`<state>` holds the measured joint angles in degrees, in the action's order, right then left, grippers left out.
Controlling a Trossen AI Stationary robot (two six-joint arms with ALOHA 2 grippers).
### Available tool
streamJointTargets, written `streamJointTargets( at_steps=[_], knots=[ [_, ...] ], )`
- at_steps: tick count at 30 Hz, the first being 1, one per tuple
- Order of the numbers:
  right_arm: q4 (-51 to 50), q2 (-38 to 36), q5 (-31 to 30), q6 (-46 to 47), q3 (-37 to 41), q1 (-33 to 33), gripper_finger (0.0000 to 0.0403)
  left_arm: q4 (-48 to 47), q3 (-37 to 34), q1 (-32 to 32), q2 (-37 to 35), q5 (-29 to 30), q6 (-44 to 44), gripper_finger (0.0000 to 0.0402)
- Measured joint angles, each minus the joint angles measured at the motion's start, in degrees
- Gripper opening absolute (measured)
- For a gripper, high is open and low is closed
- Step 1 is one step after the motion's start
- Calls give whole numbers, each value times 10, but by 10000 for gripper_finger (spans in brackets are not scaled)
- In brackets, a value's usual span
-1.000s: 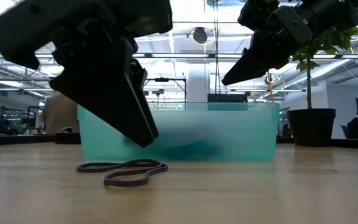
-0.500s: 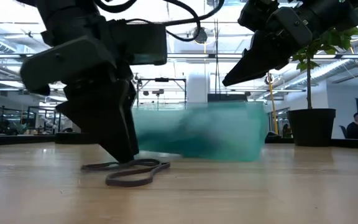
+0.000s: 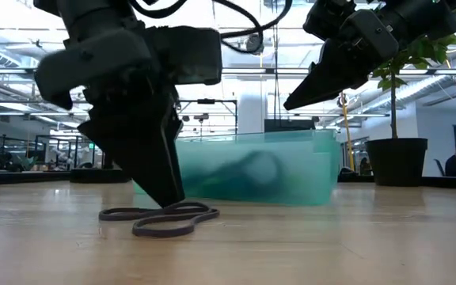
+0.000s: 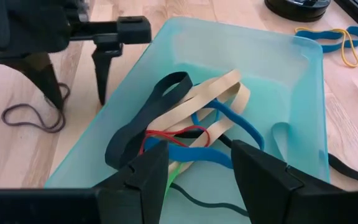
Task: Pick and place rubber bands into bin
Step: Put the purple rubber band into the green bin
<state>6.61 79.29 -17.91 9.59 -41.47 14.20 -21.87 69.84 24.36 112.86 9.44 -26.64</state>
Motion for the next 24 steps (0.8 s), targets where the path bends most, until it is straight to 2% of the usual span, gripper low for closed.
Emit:
streamJointTargets(
  at_steps=[7, 16, 24],
  knots=[
    [-1, 0, 0, 0, 0, 0, 169, 45, 0, 0, -1, 1, -24, 244],
    [-6, 0, 0, 2, 0, 0, 169, 56, 1, 1, -1, -44, -48, 244],
    [-9, 0, 0, 2, 0, 0, 169, 59, 1, 1, -2, -46, -73, 244]
  ],
)
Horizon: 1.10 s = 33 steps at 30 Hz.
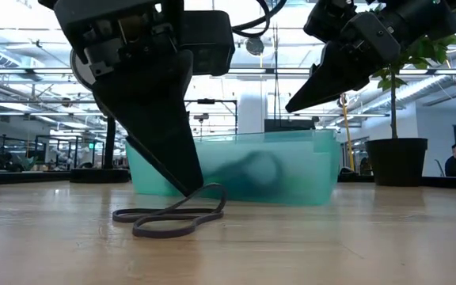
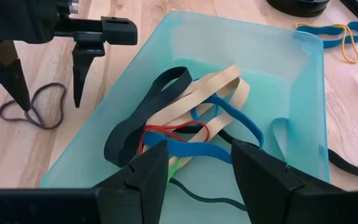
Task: Pick and place rubber bands into bin
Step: Put the purple rubber band into the green bin
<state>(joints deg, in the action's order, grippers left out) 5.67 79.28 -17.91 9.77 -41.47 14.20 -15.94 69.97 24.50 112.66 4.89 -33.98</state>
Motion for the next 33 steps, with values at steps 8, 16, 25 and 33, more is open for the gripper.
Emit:
streamJointTargets(
  at_steps=[8, 16, 25, 33],
  knots=[
    [-1, 0, 0, 0, 0, 0, 169, 32, 1, 13, 15, -8, 0, 244],
    [-3, 0, 0, 0, 0, 0, 169, 50, 1, 15, 15, -3, -3, 244],
    [-4, 0, 0, 0, 0, 0, 169, 4, 4, 20, 32, 8, -7, 237],
    [-3, 0, 0, 0, 0, 0, 169, 0, 2, 25, 39, 23, -11, 137]
  ],
)
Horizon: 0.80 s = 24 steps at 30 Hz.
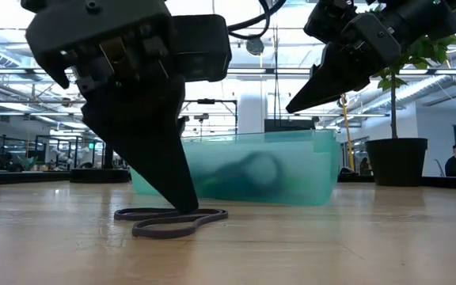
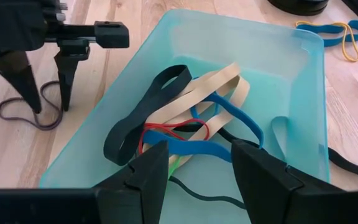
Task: Pick and place rubber bands into bin
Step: Put the purple rubber band into the green bin
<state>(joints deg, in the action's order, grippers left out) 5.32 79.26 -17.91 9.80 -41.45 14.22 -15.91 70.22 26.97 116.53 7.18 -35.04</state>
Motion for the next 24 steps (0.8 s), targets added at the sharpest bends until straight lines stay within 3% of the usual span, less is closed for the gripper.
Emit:
streamJointTargets(
  at_steps=[10, 24],
  knots=[
    [0, 0, -1, 0, 0, 0, 169, 4, -1, 1, 2, 24, -3, 9],
    [0, 0, -2, -2, 0, 0, 169, 3, -3, 0, -52, 7, 19, 3]
  ],
)
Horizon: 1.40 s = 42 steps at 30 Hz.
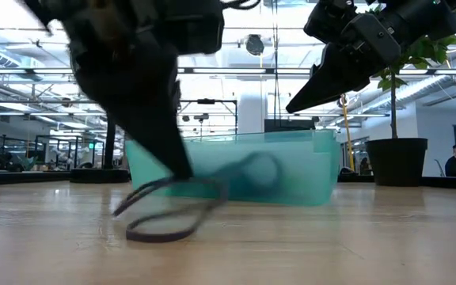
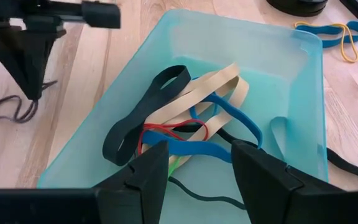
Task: Pick and place rubber bands into bin
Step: Put the purple rubber band into the green bin
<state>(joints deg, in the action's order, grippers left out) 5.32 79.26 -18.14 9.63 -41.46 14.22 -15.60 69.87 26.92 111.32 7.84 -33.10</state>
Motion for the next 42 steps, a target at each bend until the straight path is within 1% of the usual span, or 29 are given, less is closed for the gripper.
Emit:
streamJointTargets(
  at_steps=[5, 10, 16, 20, 23, 25, 27, 32, 36, 38, 42],
  knots=[
    [0, 0, 0, 0, 0, 0, 169, -11, 0, -2, -22, 6, 0, 2],
    [0, 0, 0, 0, 0, 0, 169, -23, 0, -9, -67, 13, 14, 1],
    [5, 0, 2, 1, 0, 0, 169, -36, 1, -26, -150, 54, 42, 1],
    [5, -10, 5, -1, 0, 1, 169, -31, 1, -45, -206, 99, 79, 1],
    [3, -26, 20, -2, 0, 4, 169, -29, 1, -62, -232, 121, 103, 1],
    [9, -38, 33, -1, 0, 8, 169, -29, 1, -76, -235, 133, 118, 1],
    [8, -52, 33, -1, 0, 17, 169, -32, 1, -89, -233, 137, 135, 1],
    [8, -85, 33, -1, 0, 42, 169, -48, 1, -131, -202, 136, 154, 0],
    [7, -100, 33, 1, 0, 58, 169, -49, 2, -163, -174, 127, 154, 1],
    [5, -103, 30, 1, 0, 65, 169, -55, 2, -178, -156, 113, 154, 1],
    [4, -104, 29, 2, 0, 75, 169, -70, 2, -194, -125, 98, 150, 2]
  ],
)
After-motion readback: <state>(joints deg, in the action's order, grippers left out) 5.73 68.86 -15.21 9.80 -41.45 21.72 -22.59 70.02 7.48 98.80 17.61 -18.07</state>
